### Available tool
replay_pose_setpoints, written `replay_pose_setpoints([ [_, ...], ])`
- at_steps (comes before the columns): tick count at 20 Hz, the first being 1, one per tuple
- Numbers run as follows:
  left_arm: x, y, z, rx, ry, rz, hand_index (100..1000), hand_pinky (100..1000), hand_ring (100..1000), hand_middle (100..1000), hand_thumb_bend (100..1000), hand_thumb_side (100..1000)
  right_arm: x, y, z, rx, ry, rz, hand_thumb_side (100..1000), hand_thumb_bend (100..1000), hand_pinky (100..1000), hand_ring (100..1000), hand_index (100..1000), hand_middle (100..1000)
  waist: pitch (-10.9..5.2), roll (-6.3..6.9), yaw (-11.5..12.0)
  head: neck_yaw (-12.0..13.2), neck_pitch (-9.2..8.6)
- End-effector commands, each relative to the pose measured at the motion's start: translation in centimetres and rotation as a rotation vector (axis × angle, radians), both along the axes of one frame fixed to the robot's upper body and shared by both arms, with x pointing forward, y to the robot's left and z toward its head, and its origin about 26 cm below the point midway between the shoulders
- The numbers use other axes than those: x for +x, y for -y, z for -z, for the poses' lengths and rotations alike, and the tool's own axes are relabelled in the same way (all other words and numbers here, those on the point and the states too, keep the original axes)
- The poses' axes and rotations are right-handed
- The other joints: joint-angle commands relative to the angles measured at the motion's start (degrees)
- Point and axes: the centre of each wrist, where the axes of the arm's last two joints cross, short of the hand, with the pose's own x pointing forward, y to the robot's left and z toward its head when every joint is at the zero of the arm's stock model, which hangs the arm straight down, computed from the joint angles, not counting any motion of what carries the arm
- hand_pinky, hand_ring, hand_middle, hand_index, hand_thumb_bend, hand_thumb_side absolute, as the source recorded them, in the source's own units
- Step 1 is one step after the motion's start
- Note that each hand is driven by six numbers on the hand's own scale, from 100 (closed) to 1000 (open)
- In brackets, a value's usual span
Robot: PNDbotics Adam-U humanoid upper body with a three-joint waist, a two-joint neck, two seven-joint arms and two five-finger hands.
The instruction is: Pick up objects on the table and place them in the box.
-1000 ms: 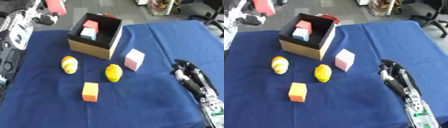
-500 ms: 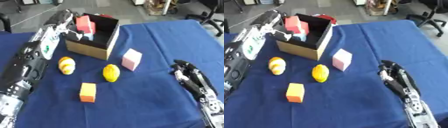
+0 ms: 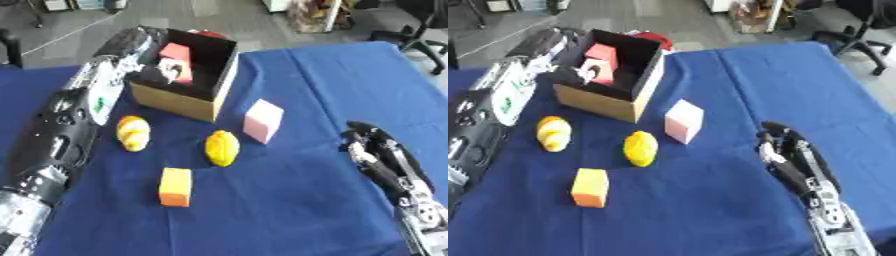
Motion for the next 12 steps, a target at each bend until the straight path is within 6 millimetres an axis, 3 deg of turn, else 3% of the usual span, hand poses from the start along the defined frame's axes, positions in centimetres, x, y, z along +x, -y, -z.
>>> replay_pose_setpoints([
  [1, 0.0, -1.4, -2.1, -0.002, 0.029, -0.004, 991, 836, 782, 838, 493, 627, 0.2, 0.1, -0.7, -0.011, 0.025, -0.005, 402, 100, 739, 617, 818, 668, -0.88, -0.67, 0.15, -0.23, -0.58],
  [3, 0.0, -1.9, -2.7, -0.007, 0.03, 0.0, 990, 842, 788, 845, 493, 615, 0.2, 0.2, -0.7, -0.01, 0.025, -0.004, 402, 100, 739, 617, 818, 668, -0.91, -0.66, 0.25, -0.26, -0.56],
  [6, -0.3, -2.8, -3.7, -0.028, 0.038, 0.021, 964, 837, 777, 821, 408, 497, 0.2, 0.2, -0.7, -0.011, 0.023, -0.002, 402, 100, 739, 617, 818, 669, -0.94, -0.62, 0.37, -0.29, -0.53],
  [12, -2.1, -5.8, -7.2, 0.012, 0.022, 0.198, 911, 826, 747, 759, 377, 357, 0.1, 0.4, -0.7, -0.016, 0.024, 0.006, 402, 100, 739, 617, 816, 669, -1.03, -0.34, 1.02, -1.08, -0.33],
])
